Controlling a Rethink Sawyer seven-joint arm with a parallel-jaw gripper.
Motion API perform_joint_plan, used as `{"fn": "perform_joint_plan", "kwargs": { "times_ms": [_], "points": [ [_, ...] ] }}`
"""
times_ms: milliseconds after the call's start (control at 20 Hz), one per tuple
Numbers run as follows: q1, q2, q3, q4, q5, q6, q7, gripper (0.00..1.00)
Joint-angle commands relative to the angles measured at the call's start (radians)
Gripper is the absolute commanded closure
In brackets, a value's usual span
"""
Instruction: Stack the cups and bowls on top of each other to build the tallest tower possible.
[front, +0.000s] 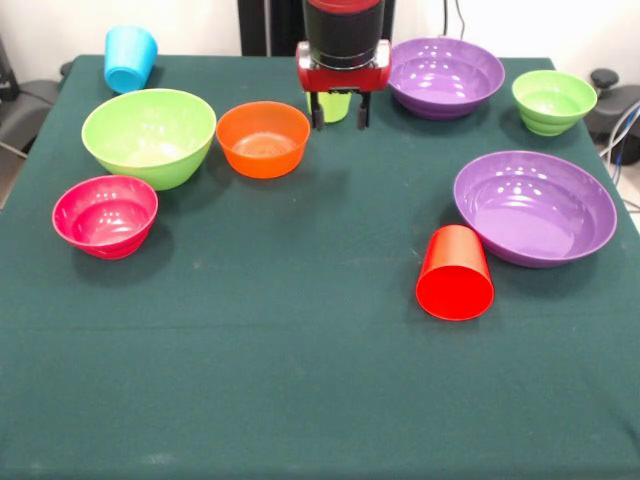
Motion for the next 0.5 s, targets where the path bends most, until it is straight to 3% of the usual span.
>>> {"fn": "perform_joint_plan", "kwargs": {
  "times_ms": [50,500],
  "points": [
    [0.017,0.042,0.000,-0.065,-0.007,-0.070,0.060,0.00],
    [0.011,-0.035,-0.005,-0.009,0.011,-0.035,0.057,0.00]
  ]
}}
